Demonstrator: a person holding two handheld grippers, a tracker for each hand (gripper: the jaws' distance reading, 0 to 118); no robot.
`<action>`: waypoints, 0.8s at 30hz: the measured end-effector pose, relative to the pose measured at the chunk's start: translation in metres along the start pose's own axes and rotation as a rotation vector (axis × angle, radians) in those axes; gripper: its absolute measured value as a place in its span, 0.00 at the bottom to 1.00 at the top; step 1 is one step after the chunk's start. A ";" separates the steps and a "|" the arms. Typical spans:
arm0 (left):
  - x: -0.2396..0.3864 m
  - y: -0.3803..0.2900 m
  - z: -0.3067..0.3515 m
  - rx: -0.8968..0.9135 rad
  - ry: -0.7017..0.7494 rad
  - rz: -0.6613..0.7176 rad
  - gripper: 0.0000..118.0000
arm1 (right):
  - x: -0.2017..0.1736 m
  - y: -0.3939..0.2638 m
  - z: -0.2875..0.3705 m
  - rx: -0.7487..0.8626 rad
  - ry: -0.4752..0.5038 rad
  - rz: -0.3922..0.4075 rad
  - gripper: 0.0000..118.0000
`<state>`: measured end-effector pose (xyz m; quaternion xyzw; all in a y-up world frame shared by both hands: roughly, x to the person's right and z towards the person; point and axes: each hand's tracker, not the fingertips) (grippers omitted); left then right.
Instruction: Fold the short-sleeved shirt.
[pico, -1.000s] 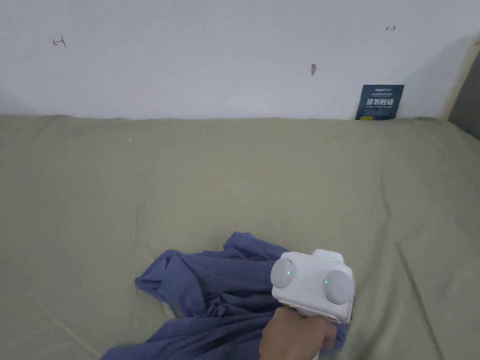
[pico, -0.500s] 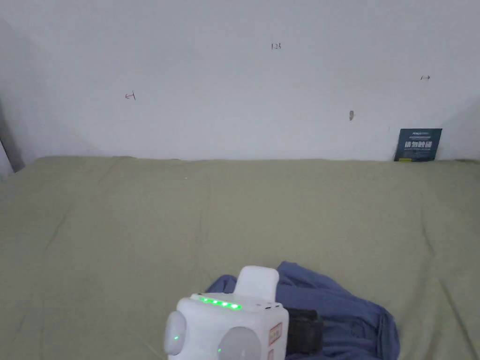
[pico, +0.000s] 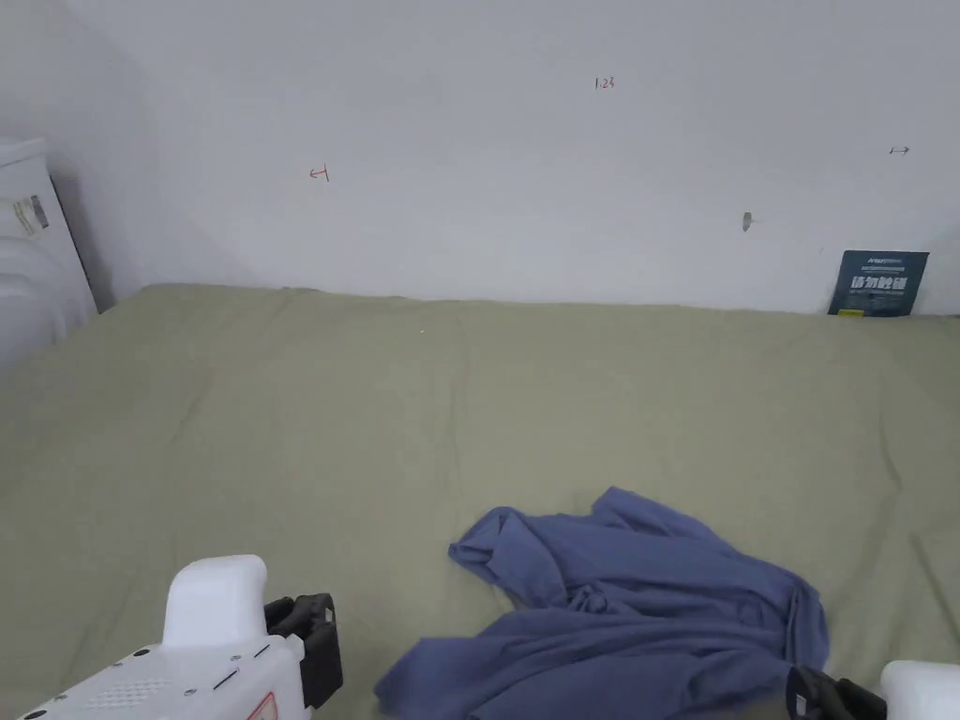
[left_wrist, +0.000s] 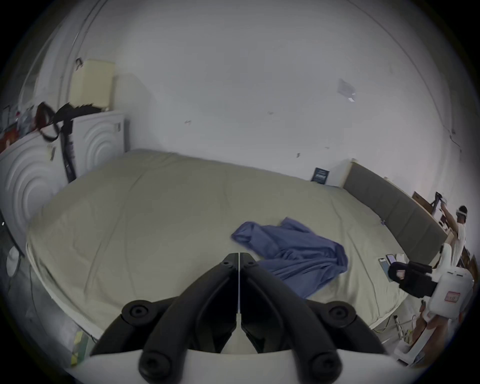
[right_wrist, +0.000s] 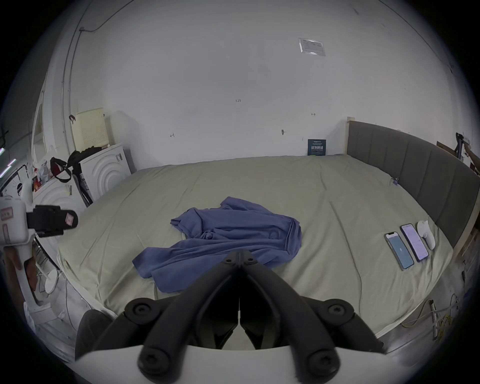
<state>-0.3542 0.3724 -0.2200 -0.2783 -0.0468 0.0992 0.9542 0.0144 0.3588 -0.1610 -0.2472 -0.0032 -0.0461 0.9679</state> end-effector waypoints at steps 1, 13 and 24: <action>-0.003 -0.004 0.000 0.003 0.006 -0.007 0.00 | -0.001 -0.002 -0.001 -0.007 0.001 0.000 0.00; -0.019 -0.013 -0.093 -0.214 -0.031 -0.064 0.41 | -0.004 -0.008 -0.038 -0.080 0.002 -0.007 0.00; 0.004 -0.044 -0.228 -0.456 -0.014 -0.224 0.98 | 0.002 -0.024 -0.065 -0.151 0.016 -0.008 0.00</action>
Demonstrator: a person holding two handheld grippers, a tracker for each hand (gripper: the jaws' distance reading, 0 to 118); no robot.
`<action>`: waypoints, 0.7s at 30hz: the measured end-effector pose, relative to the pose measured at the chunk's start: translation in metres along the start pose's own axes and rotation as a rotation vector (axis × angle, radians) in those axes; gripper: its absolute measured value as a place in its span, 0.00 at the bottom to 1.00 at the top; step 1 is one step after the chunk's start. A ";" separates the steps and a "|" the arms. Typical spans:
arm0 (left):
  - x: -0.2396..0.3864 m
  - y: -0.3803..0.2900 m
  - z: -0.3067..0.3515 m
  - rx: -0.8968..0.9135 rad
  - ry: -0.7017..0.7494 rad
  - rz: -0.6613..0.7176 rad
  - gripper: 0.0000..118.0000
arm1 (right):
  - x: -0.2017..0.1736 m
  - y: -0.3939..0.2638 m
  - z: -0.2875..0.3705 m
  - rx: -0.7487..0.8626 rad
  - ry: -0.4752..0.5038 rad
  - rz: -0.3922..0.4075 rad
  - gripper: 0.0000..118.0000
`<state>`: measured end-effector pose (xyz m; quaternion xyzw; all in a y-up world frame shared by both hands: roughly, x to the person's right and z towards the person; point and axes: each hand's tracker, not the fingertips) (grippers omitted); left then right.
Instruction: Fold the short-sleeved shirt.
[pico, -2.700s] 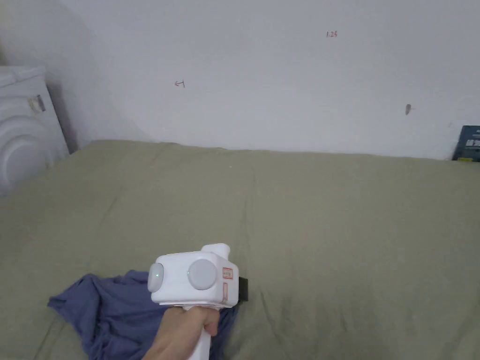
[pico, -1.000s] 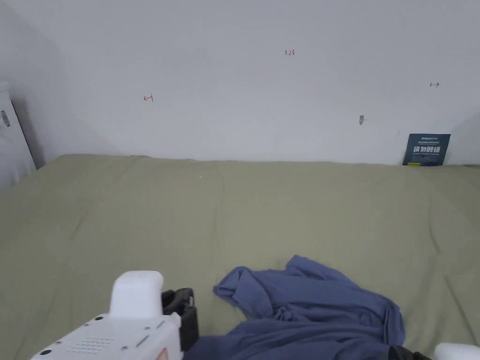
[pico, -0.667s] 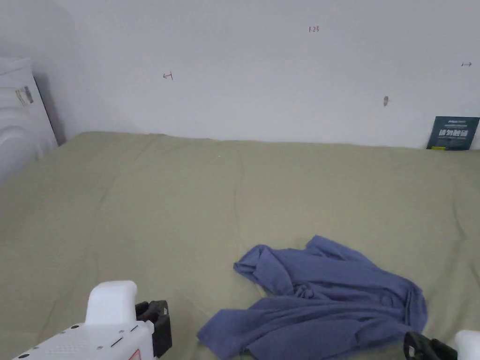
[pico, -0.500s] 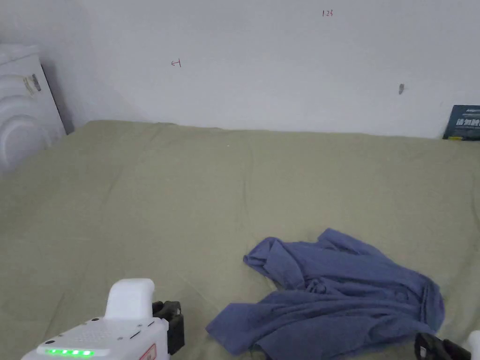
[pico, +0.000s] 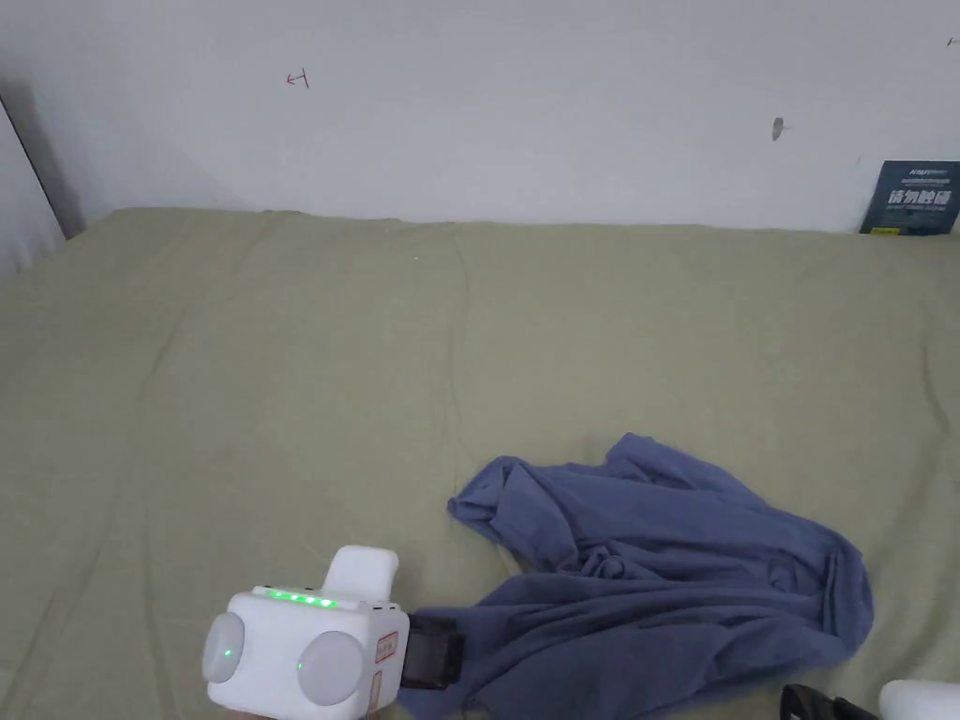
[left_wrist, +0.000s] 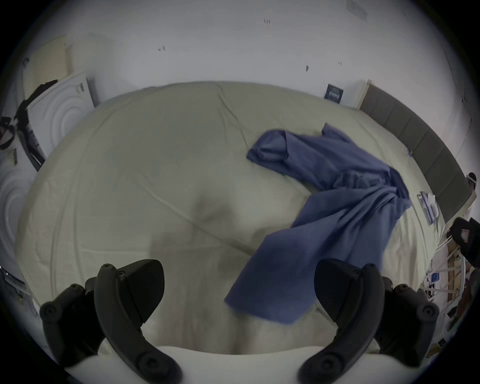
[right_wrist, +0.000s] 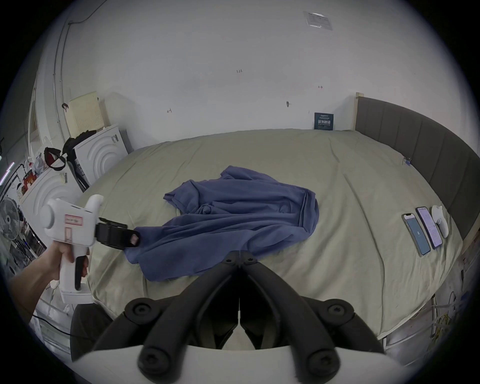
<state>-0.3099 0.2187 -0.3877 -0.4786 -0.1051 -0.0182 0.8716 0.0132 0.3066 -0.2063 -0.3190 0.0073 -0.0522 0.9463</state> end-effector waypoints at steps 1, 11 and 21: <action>0.003 -0.001 -0.009 -0.026 0.010 -0.021 0.98 | 0.001 -0.001 -0.001 -0.001 0.001 -0.003 0.00; 0.008 -0.011 0.024 0.048 -0.083 0.082 0.01 | 0.001 -0.004 -0.013 -0.035 0.021 0.009 0.00; -0.001 -0.017 0.019 0.041 -0.096 0.047 0.01 | -0.027 0.070 -0.105 -0.070 0.060 0.235 0.00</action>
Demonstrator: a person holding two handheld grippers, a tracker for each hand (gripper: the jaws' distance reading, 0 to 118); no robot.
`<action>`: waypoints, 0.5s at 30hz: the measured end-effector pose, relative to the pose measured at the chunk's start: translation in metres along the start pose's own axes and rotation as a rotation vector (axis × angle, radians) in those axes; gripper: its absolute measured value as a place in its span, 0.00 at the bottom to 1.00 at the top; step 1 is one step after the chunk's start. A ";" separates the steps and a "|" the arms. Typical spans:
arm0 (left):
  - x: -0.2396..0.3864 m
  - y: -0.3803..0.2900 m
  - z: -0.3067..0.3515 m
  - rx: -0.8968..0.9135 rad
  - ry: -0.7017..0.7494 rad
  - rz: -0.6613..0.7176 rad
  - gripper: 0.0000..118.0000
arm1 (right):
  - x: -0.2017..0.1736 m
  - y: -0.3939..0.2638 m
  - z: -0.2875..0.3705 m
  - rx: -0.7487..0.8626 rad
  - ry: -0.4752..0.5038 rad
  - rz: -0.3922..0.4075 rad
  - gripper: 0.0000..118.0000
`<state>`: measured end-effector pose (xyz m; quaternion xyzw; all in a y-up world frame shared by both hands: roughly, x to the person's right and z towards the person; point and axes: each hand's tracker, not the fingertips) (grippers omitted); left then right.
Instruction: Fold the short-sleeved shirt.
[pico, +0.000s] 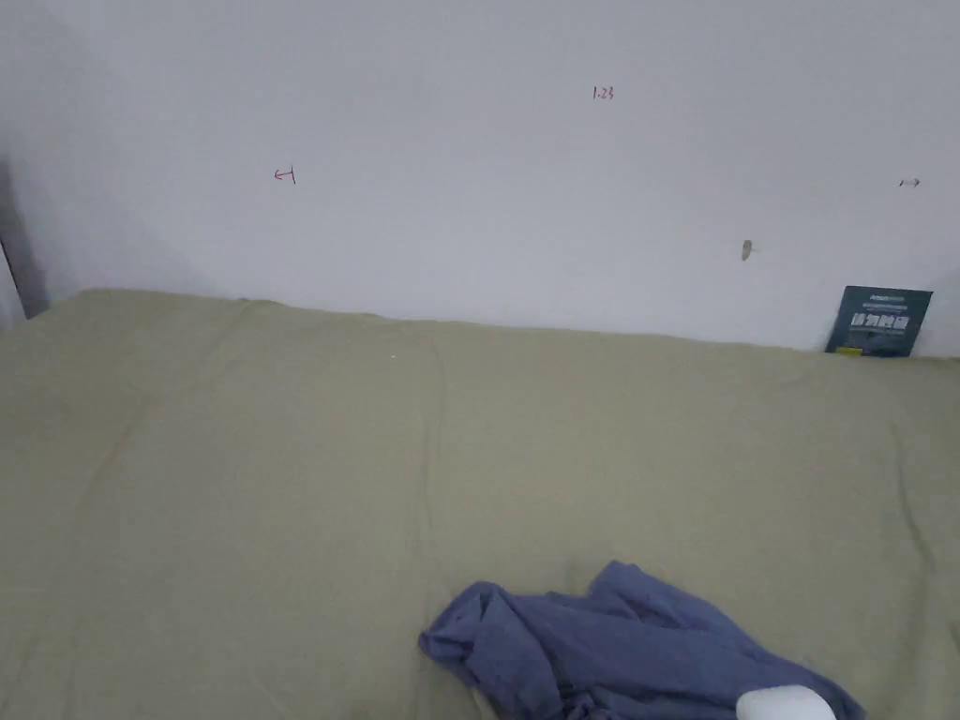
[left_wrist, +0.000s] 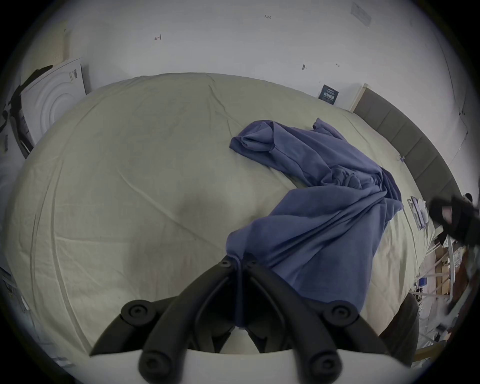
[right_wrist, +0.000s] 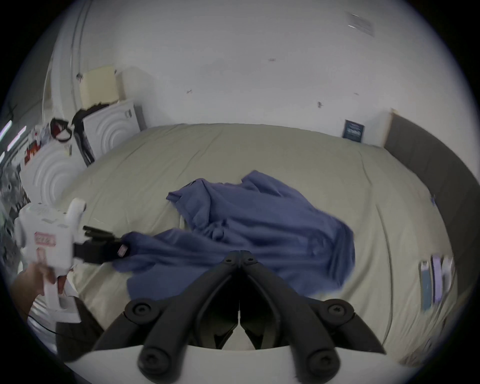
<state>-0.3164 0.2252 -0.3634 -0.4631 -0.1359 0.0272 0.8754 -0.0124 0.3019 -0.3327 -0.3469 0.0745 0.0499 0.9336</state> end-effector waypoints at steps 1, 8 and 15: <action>-0.002 -0.001 0.000 0.005 -0.005 0.006 0.01 | 0.000 0.012 -0.015 -0.007 0.006 0.031 0.00; -0.012 -0.001 0.000 0.010 -0.065 0.028 0.01 | -0.014 0.103 -0.117 -0.115 0.090 0.152 0.00; -0.014 0.000 -0.002 0.001 -0.104 0.036 0.01 | -0.031 0.160 -0.218 -0.261 0.169 0.193 0.79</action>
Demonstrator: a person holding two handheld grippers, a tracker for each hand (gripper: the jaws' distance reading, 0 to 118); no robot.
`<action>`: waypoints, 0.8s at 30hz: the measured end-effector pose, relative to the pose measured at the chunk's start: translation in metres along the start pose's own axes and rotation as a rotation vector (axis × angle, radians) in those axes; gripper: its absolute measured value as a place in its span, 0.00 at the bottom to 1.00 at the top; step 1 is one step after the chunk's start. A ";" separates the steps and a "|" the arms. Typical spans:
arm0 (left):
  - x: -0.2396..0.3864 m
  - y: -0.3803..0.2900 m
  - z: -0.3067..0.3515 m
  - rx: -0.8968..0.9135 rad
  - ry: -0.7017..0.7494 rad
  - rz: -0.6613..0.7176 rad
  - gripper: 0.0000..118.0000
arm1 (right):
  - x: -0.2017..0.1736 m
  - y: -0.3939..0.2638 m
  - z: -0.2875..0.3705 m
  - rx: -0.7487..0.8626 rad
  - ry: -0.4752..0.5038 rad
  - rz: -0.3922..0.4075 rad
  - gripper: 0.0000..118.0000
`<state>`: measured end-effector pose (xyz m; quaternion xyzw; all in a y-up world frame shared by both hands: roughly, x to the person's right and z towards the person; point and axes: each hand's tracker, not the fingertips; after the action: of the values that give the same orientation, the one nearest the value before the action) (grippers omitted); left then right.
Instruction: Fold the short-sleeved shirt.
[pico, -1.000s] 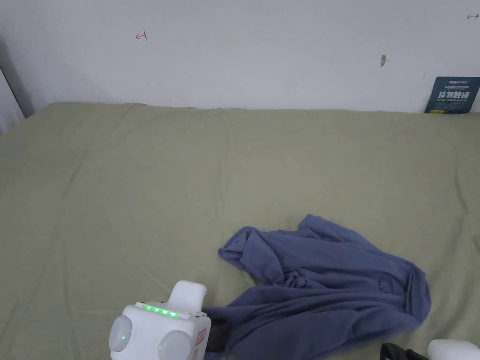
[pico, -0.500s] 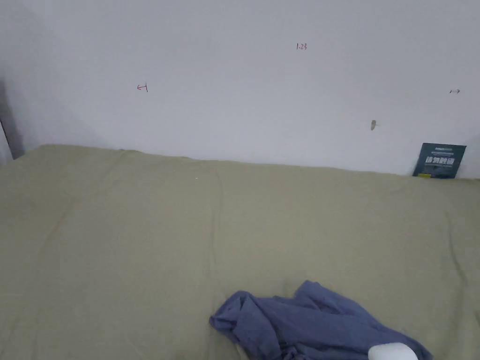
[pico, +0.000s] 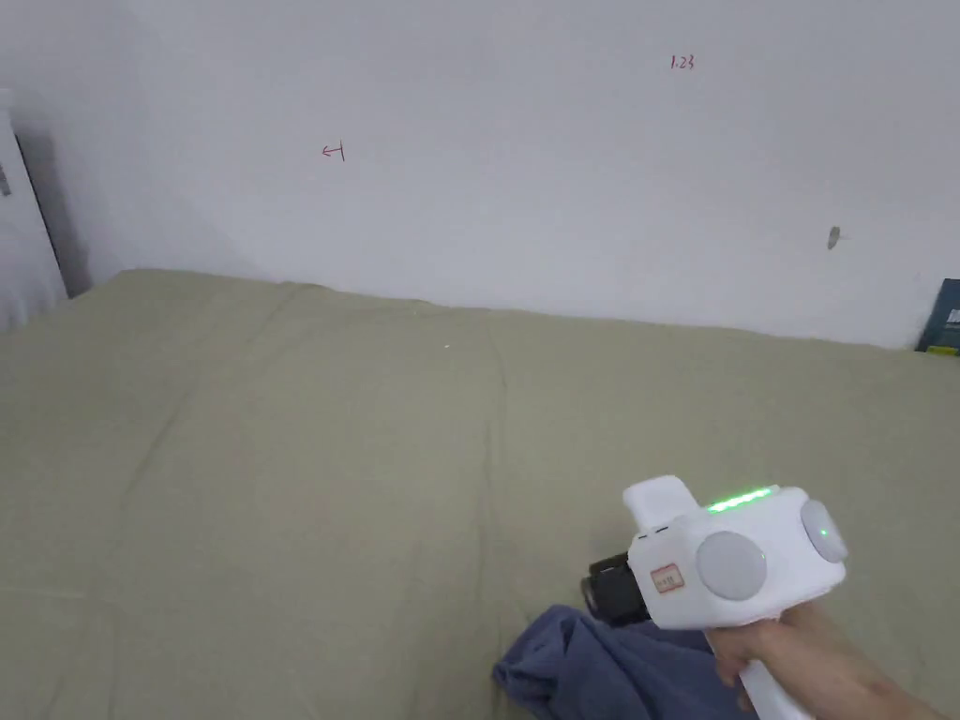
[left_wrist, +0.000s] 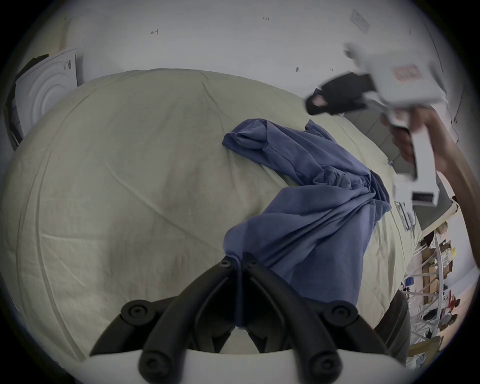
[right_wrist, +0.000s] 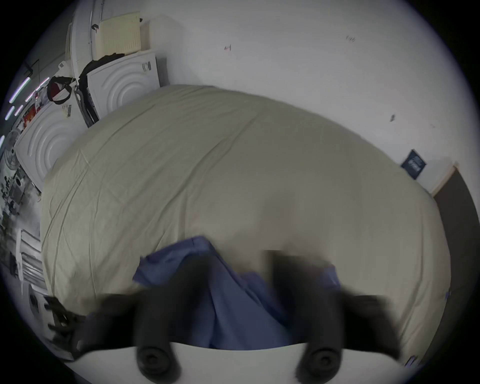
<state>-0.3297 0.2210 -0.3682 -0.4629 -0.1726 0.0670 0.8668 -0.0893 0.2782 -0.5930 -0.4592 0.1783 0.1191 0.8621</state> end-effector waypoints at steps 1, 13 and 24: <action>-0.002 0.000 -0.001 0.001 -0.004 0.001 0.01 | 0.001 0.006 -0.011 -0.064 0.036 -0.004 1.00; -0.007 0.000 -0.004 -0.005 -0.039 0.047 0.01 | -0.031 0.004 -0.063 -0.195 -0.023 0.179 0.69; 0.007 0.008 0.018 -0.031 -0.007 0.031 0.01 | -0.037 -0.007 0.034 -0.004 0.005 0.103 0.03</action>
<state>-0.3297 0.2409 -0.3638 -0.4786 -0.1693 0.0794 0.8579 -0.1138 0.3017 -0.5548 -0.4516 0.2037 0.1626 0.8533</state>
